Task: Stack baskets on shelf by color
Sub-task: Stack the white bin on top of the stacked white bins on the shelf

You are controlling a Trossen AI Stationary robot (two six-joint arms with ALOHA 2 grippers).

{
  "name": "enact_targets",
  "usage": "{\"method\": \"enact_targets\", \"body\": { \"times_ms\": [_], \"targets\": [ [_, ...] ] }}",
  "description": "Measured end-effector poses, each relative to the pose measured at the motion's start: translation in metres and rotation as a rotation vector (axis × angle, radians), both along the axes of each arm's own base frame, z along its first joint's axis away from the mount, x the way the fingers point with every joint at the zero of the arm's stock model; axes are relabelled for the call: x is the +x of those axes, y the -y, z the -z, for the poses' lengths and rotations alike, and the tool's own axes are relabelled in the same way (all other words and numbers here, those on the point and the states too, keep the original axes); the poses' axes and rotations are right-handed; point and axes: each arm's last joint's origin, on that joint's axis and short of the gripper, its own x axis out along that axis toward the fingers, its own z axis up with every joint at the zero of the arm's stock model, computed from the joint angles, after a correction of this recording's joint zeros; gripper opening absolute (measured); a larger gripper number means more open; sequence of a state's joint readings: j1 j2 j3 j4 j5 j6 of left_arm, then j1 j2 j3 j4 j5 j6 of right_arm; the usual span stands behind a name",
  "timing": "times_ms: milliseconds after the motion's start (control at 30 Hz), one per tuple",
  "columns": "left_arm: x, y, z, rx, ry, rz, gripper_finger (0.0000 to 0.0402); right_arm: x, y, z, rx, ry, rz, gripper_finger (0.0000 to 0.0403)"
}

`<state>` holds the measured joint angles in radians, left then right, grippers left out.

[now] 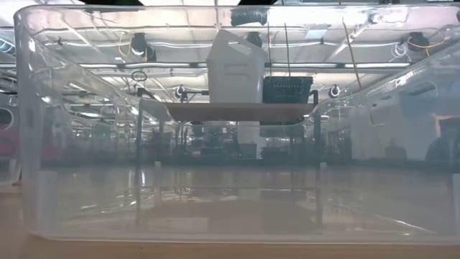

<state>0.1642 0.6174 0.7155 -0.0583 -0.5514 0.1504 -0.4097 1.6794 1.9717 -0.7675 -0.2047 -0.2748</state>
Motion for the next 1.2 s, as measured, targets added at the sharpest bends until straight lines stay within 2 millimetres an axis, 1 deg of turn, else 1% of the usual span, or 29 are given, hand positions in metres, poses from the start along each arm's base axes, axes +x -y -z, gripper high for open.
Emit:
{"method": "enact_targets", "body": {
  "times_ms": [133,200,333,600,700,833,933,967,1100,1200],
  "targets": [
    [0.0,0.0,0.003,-0.025,-0.01,0.001,0.0191,0.001,-0.007,0.003,-0.057,-0.057,0.016,0.015],
    [0.0,0.0,0.004,-0.039,-0.017,0.001,0.0191,-0.002,-0.009,0.008,-0.031,-0.107,0.001,0.015],
    [0.0,0.0,0.007,-0.071,-0.027,0.0,0.0191,-0.003,-0.01,0.025,0.041,-0.167,-0.016,0.015],
    [0.0,0.0,0.009,-0.102,-0.024,-0.001,0.0191,0.0,0.001,0.06,0.007,-0.209,0.029,0.0149],
    [0.0,0.0,0.01,-0.104,-0.027,-0.001,0.0191,0.002,0.002,0.069,-0.003,-0.216,0.022,0.0131],
    [0.0,0.0,0.01,-0.101,-0.029,-0.001,0.0191,0.003,0.002,0.069,-0.027,-0.21,0.005,0.0074],
    [0.0,0.0,0.01,-0.097,-0.033,-0.001,0.0191,0.0,0.0,0.062,-0.057,-0.179,-0.007,0.002],
    [0.0,0.0,0.01,-0.096,-0.034,-0.001,0.0191,-0.002,0.0,0.058,-0.067,-0.164,-0.009,0.001],
    [0.0,0.0,0.01,-0.088,-0.04,-0.001,0.0191,-0.011,-0.004,0.043,-0.094,-0.104,-0.001,0.0011],
    [0.0,0.0,0.01,-0.086,-0.042,-0.001,0.0191,-0.019,-0.007,0.031,-0.12,-0.06,-0.002,0.0004]
  ]
}}
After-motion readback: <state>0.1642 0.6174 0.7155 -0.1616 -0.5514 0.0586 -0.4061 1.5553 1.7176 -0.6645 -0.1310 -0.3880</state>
